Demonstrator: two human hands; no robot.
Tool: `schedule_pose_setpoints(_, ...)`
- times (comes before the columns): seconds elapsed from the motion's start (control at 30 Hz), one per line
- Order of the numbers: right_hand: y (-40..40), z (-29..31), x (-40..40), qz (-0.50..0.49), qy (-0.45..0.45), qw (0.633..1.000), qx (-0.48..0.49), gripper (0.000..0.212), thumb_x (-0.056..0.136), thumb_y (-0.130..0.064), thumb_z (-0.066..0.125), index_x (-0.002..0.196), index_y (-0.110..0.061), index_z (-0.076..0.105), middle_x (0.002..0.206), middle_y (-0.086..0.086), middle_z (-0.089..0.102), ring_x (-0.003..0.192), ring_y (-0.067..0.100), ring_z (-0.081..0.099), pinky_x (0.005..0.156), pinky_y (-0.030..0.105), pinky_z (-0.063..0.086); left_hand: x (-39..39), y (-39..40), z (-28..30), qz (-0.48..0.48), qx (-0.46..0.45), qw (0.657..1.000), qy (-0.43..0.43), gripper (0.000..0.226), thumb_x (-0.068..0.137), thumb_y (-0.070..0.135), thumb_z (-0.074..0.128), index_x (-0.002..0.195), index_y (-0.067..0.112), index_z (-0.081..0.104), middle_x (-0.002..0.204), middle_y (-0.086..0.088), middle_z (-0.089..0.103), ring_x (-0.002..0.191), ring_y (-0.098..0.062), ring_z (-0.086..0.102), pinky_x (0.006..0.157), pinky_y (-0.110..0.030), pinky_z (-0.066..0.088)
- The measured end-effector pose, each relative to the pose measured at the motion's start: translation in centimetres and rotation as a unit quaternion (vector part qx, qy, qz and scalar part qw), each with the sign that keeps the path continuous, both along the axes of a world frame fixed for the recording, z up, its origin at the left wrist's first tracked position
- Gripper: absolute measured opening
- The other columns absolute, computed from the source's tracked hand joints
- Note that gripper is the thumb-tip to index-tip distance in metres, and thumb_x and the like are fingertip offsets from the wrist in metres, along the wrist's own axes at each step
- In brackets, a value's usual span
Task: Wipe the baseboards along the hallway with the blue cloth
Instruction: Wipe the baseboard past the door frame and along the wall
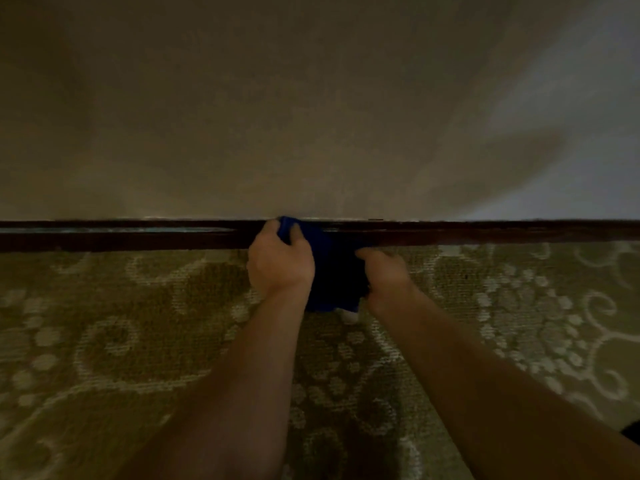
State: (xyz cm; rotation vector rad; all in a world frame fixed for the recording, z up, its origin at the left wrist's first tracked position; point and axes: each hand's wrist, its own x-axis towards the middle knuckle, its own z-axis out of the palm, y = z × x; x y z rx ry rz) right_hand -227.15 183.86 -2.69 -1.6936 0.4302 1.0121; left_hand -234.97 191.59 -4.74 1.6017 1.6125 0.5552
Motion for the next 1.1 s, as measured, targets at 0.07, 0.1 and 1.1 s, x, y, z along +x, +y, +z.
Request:
schedule_pose_setpoints(0.07,0.7,0.0,-1.2,0.011,-0.021,1.000,0.009,0.018,0.095,-0.006,0.053,0.112,-0.006,0.049,0.099,0.014,0.059,0.100,0.034,0.061,0.085,0.048,0.054,1.1,-0.8,0.2,0.065,-0.018,0.998,-0.003,0.022,0.098,0.030,0.052,0.106,0.014,0.064,0.103,-0.007,0.068,0.094,-0.029,0.065,0.071,-0.031,0.044)
schedule_pose_setpoints(0.1,0.7,0.0,-1.4,0.010,-0.035,0.999,0.008,0.015,0.095,-0.006,0.052,0.108,-0.009,0.047,0.092,0.011,0.057,0.098,0.033,0.061,0.088,0.047,0.053,1.6,-1.2,0.5,0.084,-0.027,0.996,-0.003,0.020,0.098,0.029,0.051,0.102,0.014,0.063,0.100,-0.009,0.068,0.092,-0.030,0.065,0.068,-0.031,0.044)
schedule_pose_setpoints(1.1,3.3,-1.4,-1.6,0.052,-0.432,0.872,-0.226,0.023,0.093,-0.014,0.057,0.116,-0.010,0.061,0.112,0.010,0.066,0.102,0.024,0.062,0.087,0.028,0.046,-0.1,-3.3,-2.4,0.207,-0.415,0.843,-0.274,0.035,0.098,0.020,0.058,0.130,0.007,0.058,0.112,-0.012,0.065,0.102,-0.031,0.061,0.084,-0.033,0.047)
